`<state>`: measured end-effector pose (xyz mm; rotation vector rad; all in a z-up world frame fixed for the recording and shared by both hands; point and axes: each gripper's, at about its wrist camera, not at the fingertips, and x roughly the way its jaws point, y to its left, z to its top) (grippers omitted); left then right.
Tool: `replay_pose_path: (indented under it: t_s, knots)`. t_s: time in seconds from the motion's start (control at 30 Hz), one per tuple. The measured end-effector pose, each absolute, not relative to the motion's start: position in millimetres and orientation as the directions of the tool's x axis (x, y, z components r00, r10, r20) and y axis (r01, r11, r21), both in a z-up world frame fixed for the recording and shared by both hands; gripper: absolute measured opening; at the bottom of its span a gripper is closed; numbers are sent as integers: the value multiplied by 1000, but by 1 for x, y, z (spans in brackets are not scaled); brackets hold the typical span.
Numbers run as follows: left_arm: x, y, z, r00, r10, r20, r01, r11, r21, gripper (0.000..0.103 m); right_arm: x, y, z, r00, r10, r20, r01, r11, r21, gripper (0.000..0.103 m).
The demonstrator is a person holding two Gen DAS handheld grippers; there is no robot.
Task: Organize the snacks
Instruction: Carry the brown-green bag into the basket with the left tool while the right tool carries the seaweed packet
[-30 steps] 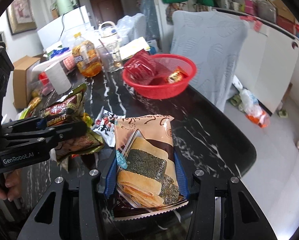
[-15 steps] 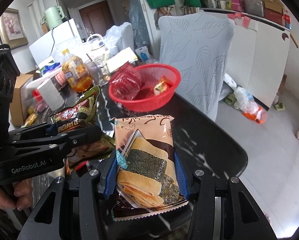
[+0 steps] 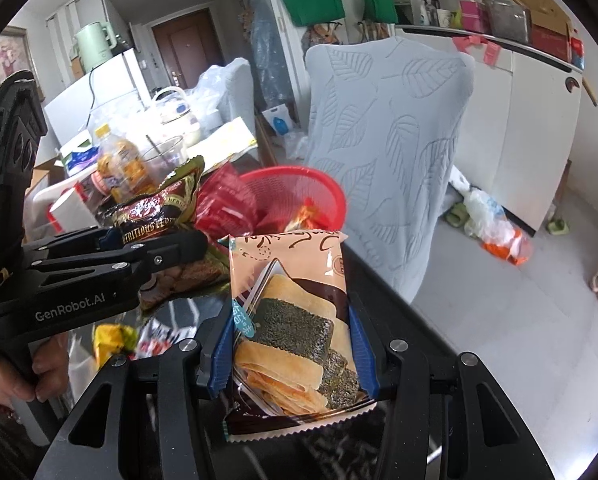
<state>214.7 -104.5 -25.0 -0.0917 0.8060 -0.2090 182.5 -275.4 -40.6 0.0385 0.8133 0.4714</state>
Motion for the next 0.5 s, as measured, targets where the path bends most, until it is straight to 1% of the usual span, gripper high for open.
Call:
replay_pose_path:
  t_s: [0.17, 0.27, 0.33, 0.4, 0.43, 0.47, 0.5]
  knots:
    - [233, -106, -29, 674, -225, -703, 157, 974, -161, 48, 202, -275, -40, 596, 418, -686, -394, 896, 204, 49]
    - [243, -106, -35, 668, -183, -722, 123, 983, -136, 49, 213, -274, -40, 594, 409, -693, -391, 900, 195, 49]
    - [250, -104, -42, 644, -159, -749, 100, 987, -124, 51, 218, -275, -41, 594, 400, -698, -386, 903, 190, 49]
    - [254, -101, -47, 626, -157, -764, 85, 987, -134, 57, 221, -275, -42, 593, 396, -701, -383, 905, 187, 49]
    - [254, -100, -48, 625, -160, -764, 82, 987, -140, 59, 223, -275, -43, 592, 397, -702, -384, 904, 188, 49]
    - [254, -100, -49, 624, -158, -765, 80, 987, -140, 63, 224, -275, -43, 591, 397, -702, -384, 904, 188, 49]
    - [254, -101, -49, 625, -153, -766, 76, 988, -135, 71, 225, -275, -44, 589, 398, -703, -384, 904, 189, 49]
